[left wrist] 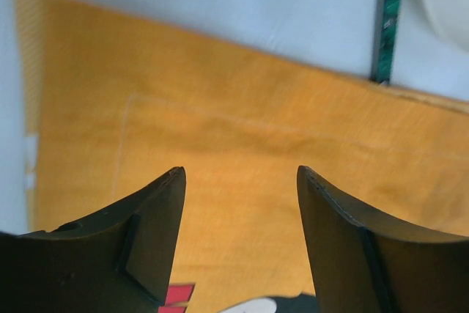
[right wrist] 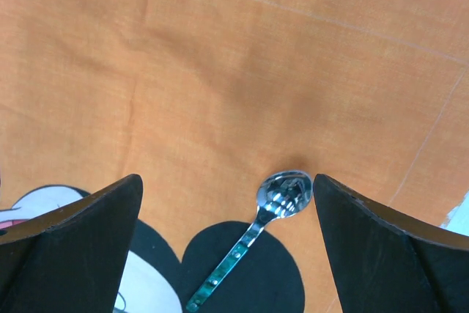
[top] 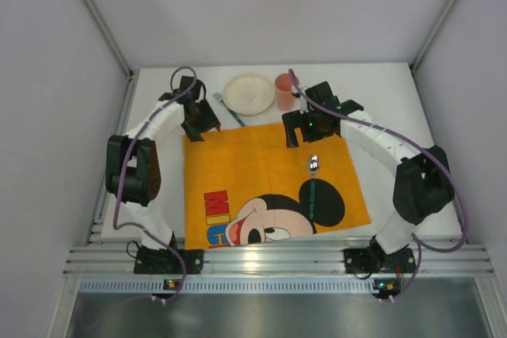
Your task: Set the dinner table for one person
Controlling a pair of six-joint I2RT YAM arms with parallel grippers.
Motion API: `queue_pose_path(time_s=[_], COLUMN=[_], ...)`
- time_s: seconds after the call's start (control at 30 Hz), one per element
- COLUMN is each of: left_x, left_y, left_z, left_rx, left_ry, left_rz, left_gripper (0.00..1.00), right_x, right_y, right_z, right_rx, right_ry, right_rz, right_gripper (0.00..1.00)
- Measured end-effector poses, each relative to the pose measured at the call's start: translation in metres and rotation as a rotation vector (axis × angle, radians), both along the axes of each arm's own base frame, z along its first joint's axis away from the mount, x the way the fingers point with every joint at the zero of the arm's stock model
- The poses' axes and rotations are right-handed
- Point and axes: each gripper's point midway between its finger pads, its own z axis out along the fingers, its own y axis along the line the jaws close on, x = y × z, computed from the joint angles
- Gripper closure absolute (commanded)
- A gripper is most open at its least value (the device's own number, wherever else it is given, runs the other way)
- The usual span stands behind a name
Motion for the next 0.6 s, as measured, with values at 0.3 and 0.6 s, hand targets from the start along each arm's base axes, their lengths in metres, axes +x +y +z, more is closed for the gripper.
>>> queue_pose_path(time_s=[0.3,0.6], left_x=[0.082,0.121], left_y=[-0.071,-0.13], left_z=[-0.031,-0.048], left_rx=[-0.009,0.079], left_ry=[-0.049,-0.098], left_rz=[-0.092,-0.155], left_gripper=[0.34,0.39], right_x=[-0.05,-0.074], right_y=[-0.015,-0.028], right_z=[-0.029,-0.028], right_rx=[-0.023,-0.025], right_ry=[0.11,0.117], right_rz=[0.0,-0.007], right_gripper=[0.0,0.0])
